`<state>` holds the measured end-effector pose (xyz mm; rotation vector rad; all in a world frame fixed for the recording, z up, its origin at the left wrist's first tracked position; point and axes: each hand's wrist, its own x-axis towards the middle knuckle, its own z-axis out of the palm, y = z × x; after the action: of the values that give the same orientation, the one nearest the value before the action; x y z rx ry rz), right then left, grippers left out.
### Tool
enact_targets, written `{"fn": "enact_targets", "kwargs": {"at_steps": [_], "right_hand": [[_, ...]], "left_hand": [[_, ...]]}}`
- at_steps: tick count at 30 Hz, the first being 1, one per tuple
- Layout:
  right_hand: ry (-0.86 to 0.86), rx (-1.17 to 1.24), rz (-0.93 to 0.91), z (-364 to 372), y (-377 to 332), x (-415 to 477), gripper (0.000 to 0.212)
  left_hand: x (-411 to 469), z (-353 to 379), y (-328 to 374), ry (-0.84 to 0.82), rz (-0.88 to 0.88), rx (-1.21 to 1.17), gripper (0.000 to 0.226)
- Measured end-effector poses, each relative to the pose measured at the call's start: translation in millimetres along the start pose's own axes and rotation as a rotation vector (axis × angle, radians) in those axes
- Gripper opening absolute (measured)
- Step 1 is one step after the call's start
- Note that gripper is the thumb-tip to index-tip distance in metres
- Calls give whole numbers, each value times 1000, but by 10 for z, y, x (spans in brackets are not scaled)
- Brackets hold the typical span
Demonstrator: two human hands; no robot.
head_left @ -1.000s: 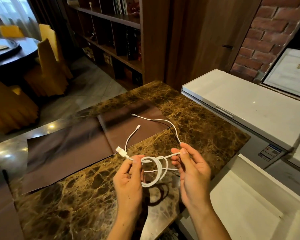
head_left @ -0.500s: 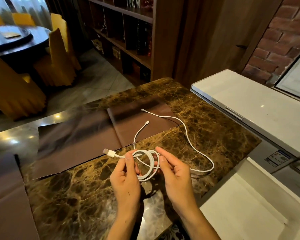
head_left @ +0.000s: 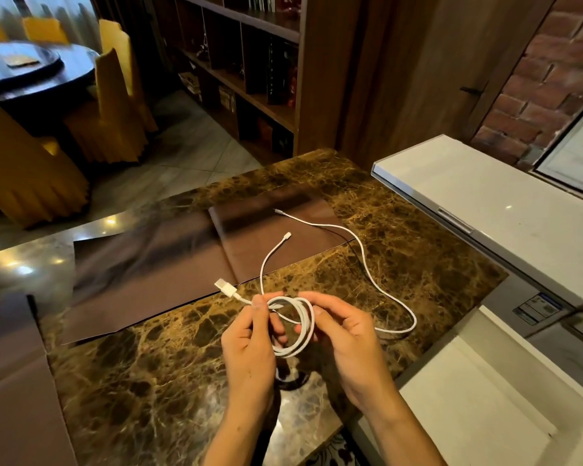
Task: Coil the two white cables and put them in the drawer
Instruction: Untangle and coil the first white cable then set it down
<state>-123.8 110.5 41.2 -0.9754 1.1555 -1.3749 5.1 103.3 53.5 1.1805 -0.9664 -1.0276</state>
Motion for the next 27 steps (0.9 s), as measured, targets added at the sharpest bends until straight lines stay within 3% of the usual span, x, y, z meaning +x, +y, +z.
{"fn": "enact_targets", "kwargs": {"at_steps": [3,13,21,24,27], "right_hand": [[-78,72,73,14,-7,-21,29],[-74,-120,-36,26,7,-26,37],[-56,268,77,-30,-51,2,39],[-60,252,98,-46,-38,37,38],[-74,149,84,-29,-37,64,34]], "left_hand": [[5,8,7,36,1,-32,37],[2,37,-2,-35,11,-53,39],[53,-65,-14,-170,-134,-61,33],[27,-129,19,-287,-197,-139,28],[16,-189,33,-279,-190,-188,21]]}}
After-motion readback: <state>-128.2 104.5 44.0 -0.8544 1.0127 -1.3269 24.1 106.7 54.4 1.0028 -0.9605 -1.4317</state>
